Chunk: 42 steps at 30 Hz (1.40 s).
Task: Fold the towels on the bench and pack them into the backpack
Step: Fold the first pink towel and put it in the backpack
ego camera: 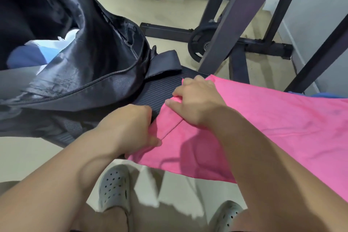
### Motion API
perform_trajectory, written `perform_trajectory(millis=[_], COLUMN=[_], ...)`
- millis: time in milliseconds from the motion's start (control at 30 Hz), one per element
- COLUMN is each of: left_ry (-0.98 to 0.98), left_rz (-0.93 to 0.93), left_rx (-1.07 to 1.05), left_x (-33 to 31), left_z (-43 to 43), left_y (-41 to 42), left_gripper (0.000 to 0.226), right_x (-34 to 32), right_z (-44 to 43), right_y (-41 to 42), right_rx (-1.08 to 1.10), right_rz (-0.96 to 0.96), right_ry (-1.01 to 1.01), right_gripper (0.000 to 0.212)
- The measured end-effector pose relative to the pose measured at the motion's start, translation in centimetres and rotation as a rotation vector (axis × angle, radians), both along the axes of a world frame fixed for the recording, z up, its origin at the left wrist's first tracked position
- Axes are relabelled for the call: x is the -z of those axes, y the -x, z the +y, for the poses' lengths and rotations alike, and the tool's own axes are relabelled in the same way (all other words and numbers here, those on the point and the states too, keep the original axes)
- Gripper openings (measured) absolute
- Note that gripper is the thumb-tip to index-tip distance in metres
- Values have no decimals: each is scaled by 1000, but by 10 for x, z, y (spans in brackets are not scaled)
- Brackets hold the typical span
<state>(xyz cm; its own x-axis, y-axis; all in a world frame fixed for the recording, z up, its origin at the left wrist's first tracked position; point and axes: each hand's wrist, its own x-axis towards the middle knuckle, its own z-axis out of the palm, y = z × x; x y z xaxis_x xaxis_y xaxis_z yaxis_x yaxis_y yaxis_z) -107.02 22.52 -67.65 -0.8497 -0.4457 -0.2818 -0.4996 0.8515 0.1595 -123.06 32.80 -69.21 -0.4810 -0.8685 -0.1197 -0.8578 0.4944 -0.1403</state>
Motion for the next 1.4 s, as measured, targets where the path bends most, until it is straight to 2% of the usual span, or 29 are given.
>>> perform_trajectory(millis=[100,267,400,500,633,733,800,867,933,1033,1100,1167,1300,1400], left_ry=[27,24,-9,-69,-174,-111,-75,-177,-361,-504,-602,-696,-681,-763], left_rz=[-54,-71,-55,0,68,199,355,504,579,544,500,484,473,501], left_rx=[-12,-54,-23,-16,-84,-143,-187,-249,-292,-298,-283,-248,-105,-63], left_x=[-1,1,1,-2,-13,-22,-31,-42,-48,-42,-35,-27,-17,-12], left_z=[3,6,9,9,1,-4,-3,-1,2,7,18,34,71,100], left_y=[0,-1,0,-1,-8,-16,-19,-21,-22,-16,-8,3,24,37], left_gripper=[50,51,53,47,26,22,21,20,20,22,17,22,30,29], right_x=[4,14,14,11,9,-4,-14,-21,-25,-28,-26,-23,-19,-21], right_z=[6,10,11,11,4,-6,-9,-6,1,17,30,46,84,114], right_y=[-3,-10,-8,-3,3,-4,-9,-11,-10,0,8,17,33,43], right_rx=[50,99,100,128,140,148,180,211,251,351,419,465,531,585], right_rz=[-37,-20,13,16,-214,-619,-911,-1110,-1248,-1305,-1269,-1234,-1214,-1215], right_ry=[17,53,88,213,554,795,864,897,949,1007,991,969,988,1052], right_gripper=[45,4,11,22,31,42,49,49,42,36,30,30,26,20])
